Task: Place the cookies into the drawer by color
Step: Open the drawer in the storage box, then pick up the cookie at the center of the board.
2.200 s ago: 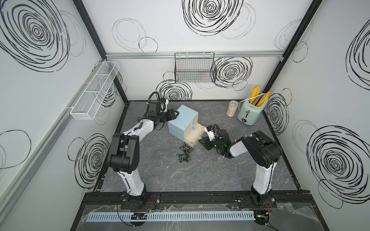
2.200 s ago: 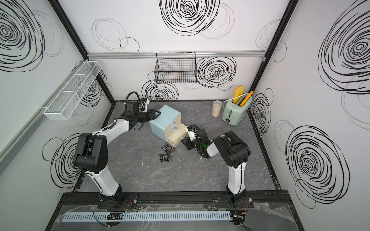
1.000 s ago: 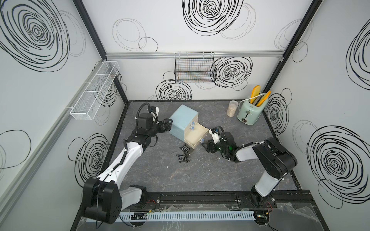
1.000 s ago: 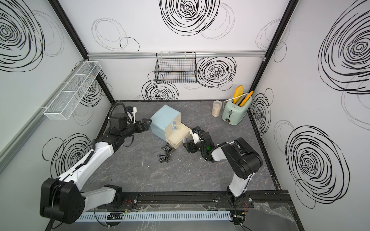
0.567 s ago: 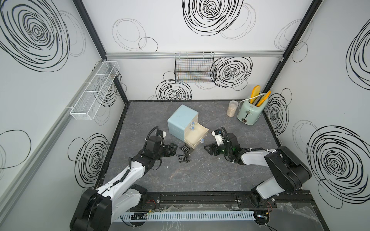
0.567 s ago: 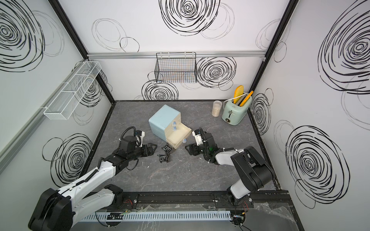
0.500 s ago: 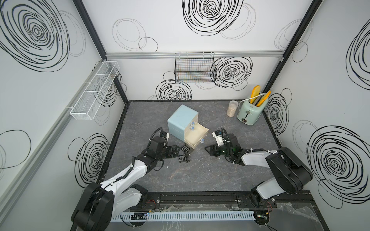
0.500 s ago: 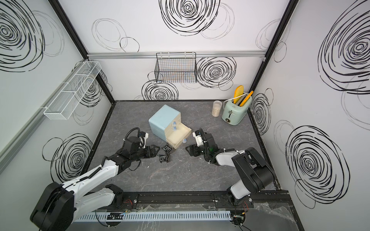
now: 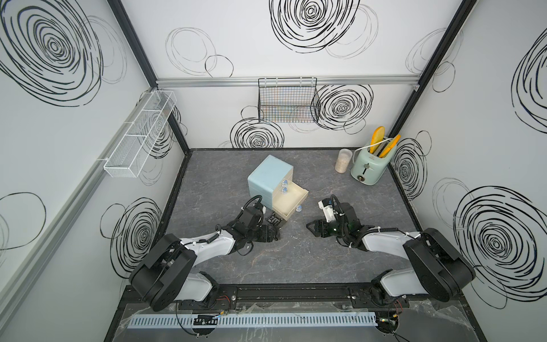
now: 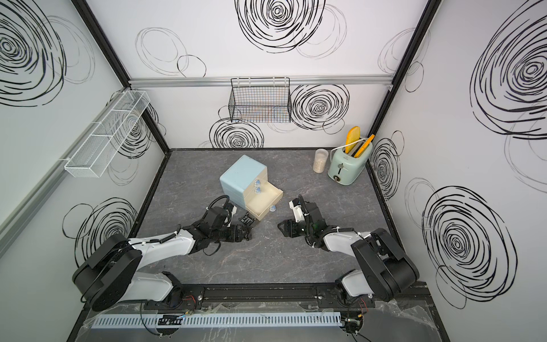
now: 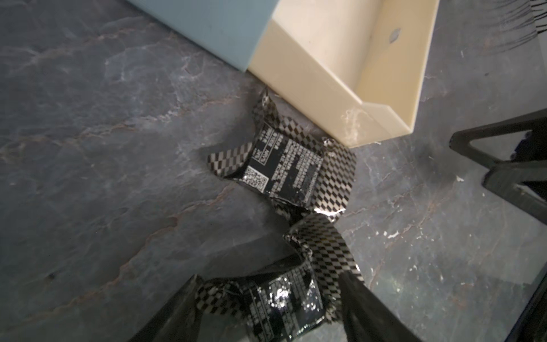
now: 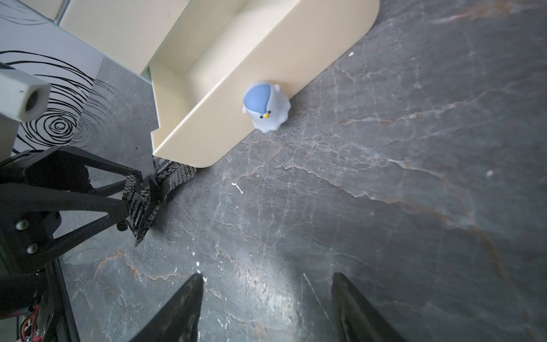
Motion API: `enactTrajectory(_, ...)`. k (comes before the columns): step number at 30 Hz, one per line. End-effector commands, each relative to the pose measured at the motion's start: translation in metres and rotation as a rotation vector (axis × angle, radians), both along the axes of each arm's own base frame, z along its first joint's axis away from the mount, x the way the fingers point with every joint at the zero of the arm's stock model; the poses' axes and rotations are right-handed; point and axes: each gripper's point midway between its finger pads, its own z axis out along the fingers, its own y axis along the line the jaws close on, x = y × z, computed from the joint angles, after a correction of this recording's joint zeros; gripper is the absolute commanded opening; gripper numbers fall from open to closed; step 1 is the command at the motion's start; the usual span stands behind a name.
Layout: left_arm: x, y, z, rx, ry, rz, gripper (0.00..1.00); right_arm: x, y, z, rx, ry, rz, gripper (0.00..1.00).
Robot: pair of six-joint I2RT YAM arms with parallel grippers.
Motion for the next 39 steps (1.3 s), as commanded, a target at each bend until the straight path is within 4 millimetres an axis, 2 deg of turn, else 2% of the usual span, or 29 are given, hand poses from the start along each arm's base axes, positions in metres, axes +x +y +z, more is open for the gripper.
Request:
enactTrajectory(1,0.007,-0.008,0.003,0.005,-0.033,-0.006,0.72,-0.007,-0.001,-0.005,0.005,0.043,0.001,0.7)
enactTrajectory(5,0.005,-0.01,-0.002,0.019,-0.023,-0.008,0.67,-0.008,0.001,-0.004,0.012,0.045,0.007,0.7)
enactTrajectory(8,0.005,-0.011,-0.004,0.044,-0.022,-0.009,0.67,-0.009,0.001,-0.005,0.012,0.047,0.006,0.7)
enactTrajectory(14,0.0,-0.004,-0.004,0.171,-0.051,0.015,0.69,-0.011,0.0,-0.008,0.014,0.056,0.0,0.7)
enactTrajectory(16,-0.003,-0.003,-0.004,0.197,-0.062,0.027,0.73,-0.011,0.0,-0.008,0.019,0.056,0.002,0.7)
enactTrajectory(22,-0.011,-0.012,-0.008,0.203,-0.064,0.005,0.79,-0.013,0.001,-0.008,0.026,0.058,0.006,0.7)
enactTrajectory(25,-0.011,-0.014,-0.014,0.215,-0.052,0.003,0.75,-0.013,0.002,-0.008,0.03,0.061,0.011,0.7)
enactTrajectory(29,-0.013,-0.016,-0.016,0.217,-0.05,-0.003,0.6,-0.015,0.003,-0.009,0.032,0.067,0.015,0.69)
enactTrajectory(33,-0.016,-0.02,-0.018,0.209,-0.047,-0.017,0.55,-0.015,0.004,-0.01,0.032,0.07,0.018,0.69)
enactTrajectory(39,-0.019,-0.029,-0.02,0.176,-0.037,-0.061,0.4,-0.018,0.011,-0.007,0.059,0.082,0.055,0.68)
